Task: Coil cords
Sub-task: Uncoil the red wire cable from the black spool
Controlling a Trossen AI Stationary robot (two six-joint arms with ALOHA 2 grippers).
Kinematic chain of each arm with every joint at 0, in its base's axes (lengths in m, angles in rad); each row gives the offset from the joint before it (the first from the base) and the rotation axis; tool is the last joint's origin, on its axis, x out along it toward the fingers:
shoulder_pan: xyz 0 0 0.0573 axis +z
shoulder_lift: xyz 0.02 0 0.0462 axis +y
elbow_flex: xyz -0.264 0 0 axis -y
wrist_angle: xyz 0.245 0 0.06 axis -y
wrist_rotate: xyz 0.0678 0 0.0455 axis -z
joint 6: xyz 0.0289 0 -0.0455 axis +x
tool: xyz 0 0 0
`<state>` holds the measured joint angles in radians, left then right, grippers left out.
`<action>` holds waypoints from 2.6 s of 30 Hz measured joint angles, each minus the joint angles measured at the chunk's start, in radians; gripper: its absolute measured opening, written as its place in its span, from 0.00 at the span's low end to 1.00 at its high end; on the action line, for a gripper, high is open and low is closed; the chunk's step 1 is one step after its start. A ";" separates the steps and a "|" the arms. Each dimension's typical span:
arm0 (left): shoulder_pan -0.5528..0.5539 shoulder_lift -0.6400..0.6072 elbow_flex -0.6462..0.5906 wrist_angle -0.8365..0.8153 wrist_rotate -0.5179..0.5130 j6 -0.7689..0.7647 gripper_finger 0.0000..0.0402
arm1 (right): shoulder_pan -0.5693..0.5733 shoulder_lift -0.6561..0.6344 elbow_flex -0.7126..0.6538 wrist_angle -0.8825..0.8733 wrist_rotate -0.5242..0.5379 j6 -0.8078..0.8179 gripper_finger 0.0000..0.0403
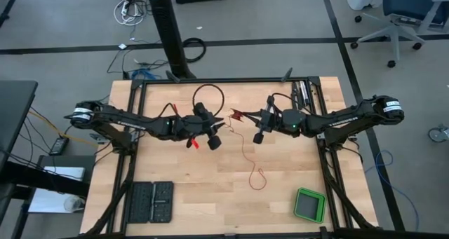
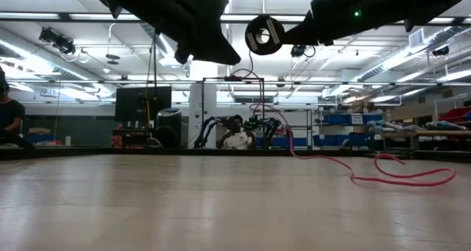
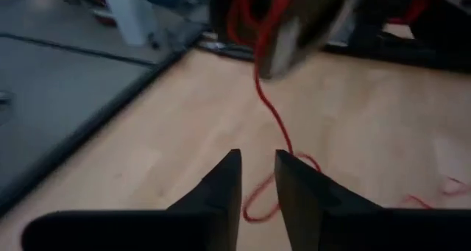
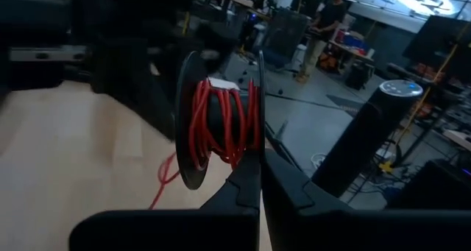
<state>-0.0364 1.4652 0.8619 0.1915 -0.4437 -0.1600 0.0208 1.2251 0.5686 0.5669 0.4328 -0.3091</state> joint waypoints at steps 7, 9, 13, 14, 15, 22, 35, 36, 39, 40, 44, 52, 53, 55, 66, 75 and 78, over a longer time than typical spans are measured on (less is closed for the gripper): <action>0.009 0.015 0.000 -0.031 0.063 -0.009 0.36 | 0.000 0.000 0.000 0.027 -0.008 -0.015 0.00; 0.009 0.015 0.000 -0.043 0.062 -0.005 0.38 | 0.000 0.000 0.000 0.026 -0.010 -0.016 0.00; 0.011 0.015 0.001 -0.060 0.051 0.003 0.38 | -0.001 0.000 0.000 0.025 -0.018 -0.016 0.00; 0.012 0.015 0.001 -0.079 0.041 0.016 0.38 | -0.001 0.000 0.000 0.025 -0.023 -0.016 0.00; 0.012 0.015 0.001 -0.096 0.028 0.029 0.38 | -0.001 0.000 0.000 0.025 -0.030 -0.016 0.00; 0.013 0.015 0.000 -0.112 -0.003 0.131 0.38 | 0.000 0.000 0.000 0.021 -0.044 -0.017 0.00; 0.012 0.015 0.000 -0.107 0.064 0.313 0.38 | -0.001 0.000 0.000 0.021 -0.071 -0.017 0.00; 0.013 0.015 0.000 -0.107 0.064 0.317 0.38 | 0.000 0.000 0.000 0.021 -0.071 -0.017 0.00; 0.013 0.015 0.000 -0.105 0.064 0.333 0.37 | -0.001 0.000 0.000 0.021 -0.071 -0.017 0.00; 0.013 0.015 0.000 -0.103 0.064 0.338 0.37 | 0.000 0.000 0.000 0.022 -0.071 -0.017 0.00; 0.013 0.015 0.000 -0.101 0.068 0.339 0.28 | -0.001 0.000 0.000 0.022 -0.070 -0.017 0.00; 0.018 0.015 0.000 -0.100 0.122 0.270 0.01 | -0.003 0.000 0.000 0.022 -0.070 -0.017 0.00; 0.018 0.015 0.000 -0.097 0.118 0.264 0.01 | -0.003 0.000 0.000 0.022 -0.070 -0.017 0.00; 0.019 0.015 0.000 -0.084 0.115 0.264 0.01 | -0.003 0.000 0.000 0.022 -0.070 -0.017 0.00; 0.018 -0.063 0.174 -0.412 -0.039 0.366 0.00 | -0.003 -0.002 0.000 -0.042 -0.051 -0.043 0.00; 0.007 -0.126 0.300 -0.570 -0.101 0.392 0.00 | -0.021 -0.001 0.000 -0.165 0.050 -0.105 0.00; -0.005 -0.126 0.318 -0.523 -0.071 0.393 0.00 | -0.039 -0.001 0.000 -0.180 0.106 -0.127 0.00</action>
<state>-0.0416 1.3390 1.1799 -0.3313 -0.5143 0.2325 -0.0179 1.2240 0.5686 0.3874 0.5390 -0.4363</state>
